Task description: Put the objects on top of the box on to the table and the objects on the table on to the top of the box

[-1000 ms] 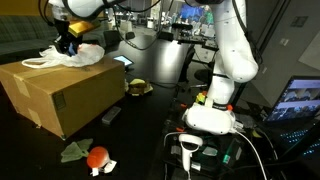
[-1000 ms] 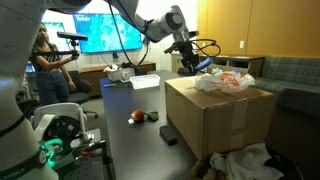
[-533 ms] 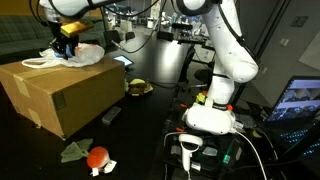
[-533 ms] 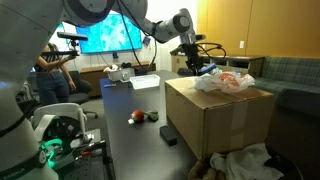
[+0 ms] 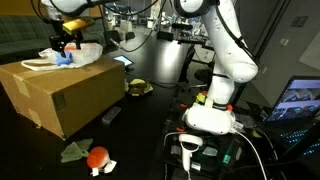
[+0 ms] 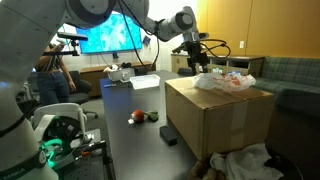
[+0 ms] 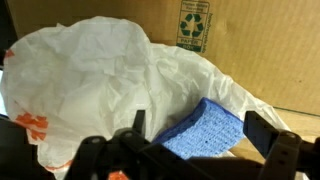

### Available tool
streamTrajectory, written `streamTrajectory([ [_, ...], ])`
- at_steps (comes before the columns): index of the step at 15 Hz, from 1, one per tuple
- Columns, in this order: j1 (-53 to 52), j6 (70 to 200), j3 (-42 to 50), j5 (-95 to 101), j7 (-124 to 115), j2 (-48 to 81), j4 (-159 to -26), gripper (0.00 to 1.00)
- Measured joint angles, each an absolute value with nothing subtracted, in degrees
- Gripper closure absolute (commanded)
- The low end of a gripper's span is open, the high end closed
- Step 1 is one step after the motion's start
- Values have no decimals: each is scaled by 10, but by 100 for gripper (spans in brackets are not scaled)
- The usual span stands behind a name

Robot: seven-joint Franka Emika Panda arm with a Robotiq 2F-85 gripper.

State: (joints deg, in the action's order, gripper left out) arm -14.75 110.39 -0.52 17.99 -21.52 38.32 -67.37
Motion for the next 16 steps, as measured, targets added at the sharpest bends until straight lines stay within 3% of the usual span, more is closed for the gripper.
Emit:
streamTrajectory([
  [7, -139, 1125, -24, 174, -132, 294, -837, 0],
  [16, -141, 1275, -46, 137, -188, 179, -1114, 0],
])
